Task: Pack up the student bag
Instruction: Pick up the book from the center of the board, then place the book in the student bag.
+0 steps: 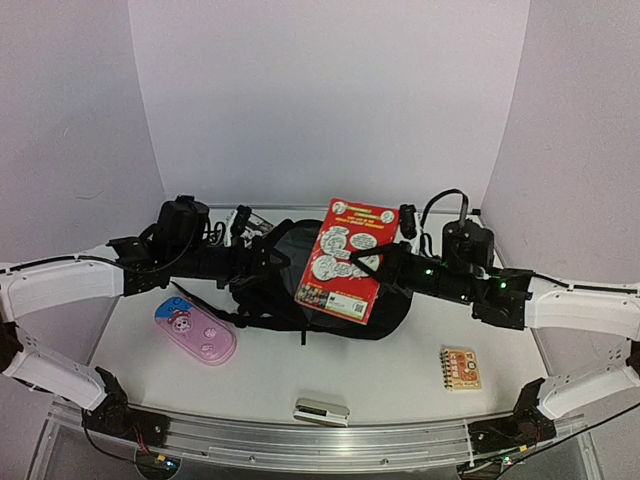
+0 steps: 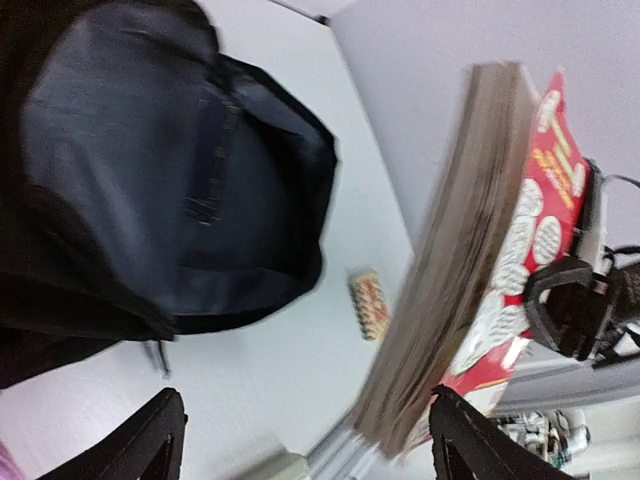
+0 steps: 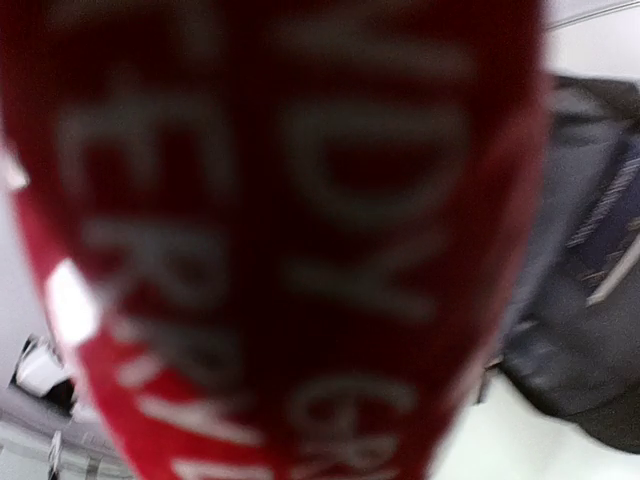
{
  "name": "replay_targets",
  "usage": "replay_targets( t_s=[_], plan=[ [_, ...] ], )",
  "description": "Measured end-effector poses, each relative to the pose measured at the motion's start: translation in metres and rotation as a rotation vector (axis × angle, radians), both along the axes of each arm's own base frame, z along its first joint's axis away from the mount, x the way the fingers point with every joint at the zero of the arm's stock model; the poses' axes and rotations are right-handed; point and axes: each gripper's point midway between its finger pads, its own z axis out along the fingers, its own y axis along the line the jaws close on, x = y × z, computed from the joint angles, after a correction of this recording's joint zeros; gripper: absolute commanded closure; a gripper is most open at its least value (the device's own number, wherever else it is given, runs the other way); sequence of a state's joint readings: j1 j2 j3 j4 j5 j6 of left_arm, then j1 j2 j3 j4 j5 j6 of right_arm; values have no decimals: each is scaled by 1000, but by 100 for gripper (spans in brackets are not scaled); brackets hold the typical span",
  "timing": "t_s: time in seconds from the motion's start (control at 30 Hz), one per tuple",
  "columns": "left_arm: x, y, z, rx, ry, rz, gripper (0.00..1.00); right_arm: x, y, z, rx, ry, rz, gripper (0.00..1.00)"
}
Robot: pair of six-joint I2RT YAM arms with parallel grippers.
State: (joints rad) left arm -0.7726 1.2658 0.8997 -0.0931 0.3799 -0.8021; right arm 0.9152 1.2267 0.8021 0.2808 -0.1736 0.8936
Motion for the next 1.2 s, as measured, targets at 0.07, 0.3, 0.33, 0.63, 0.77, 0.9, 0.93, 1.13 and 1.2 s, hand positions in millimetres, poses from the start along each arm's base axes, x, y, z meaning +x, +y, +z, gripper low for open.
replay_targets(
  t_s=[0.07, 0.3, 0.33, 0.63, 0.77, 0.9, 0.93, 1.13, 1.2],
  plan=[
    [21, 11, -16, 58, 37, 77, 12, 20, -23, -5, -36, 11, -88, 100],
    [65, 19, -53, 164, 118, 179, 11, 55, -77, -24, -132, 56, -246, 100],
    [71, 20, -58, 170, 133, 192, 12, 57, -81, -25, -137, 63, -254, 100],
    [113, 22, -102, 214, 232, 239, 27, 61, -92, -34, -149, 107, -251, 100],
    [125, 8, -109, 197, 248, 210, 56, 59, -90, -36, -145, 121, -234, 100],
    [134, 0, -108, 173, 243, 200, 91, 59, -89, -41, -146, 140, -227, 100],
    [135, -1, -107, 168, 238, 194, 95, 59, -89, -45, -147, 149, -225, 100],
    [136, -10, -88, 116, 167, 135, 100, 57, -86, -76, -176, 232, -210, 100],
    [135, -14, -72, 84, 124, 102, 100, 58, -84, -88, -187, 267, -207, 100]
  ],
)
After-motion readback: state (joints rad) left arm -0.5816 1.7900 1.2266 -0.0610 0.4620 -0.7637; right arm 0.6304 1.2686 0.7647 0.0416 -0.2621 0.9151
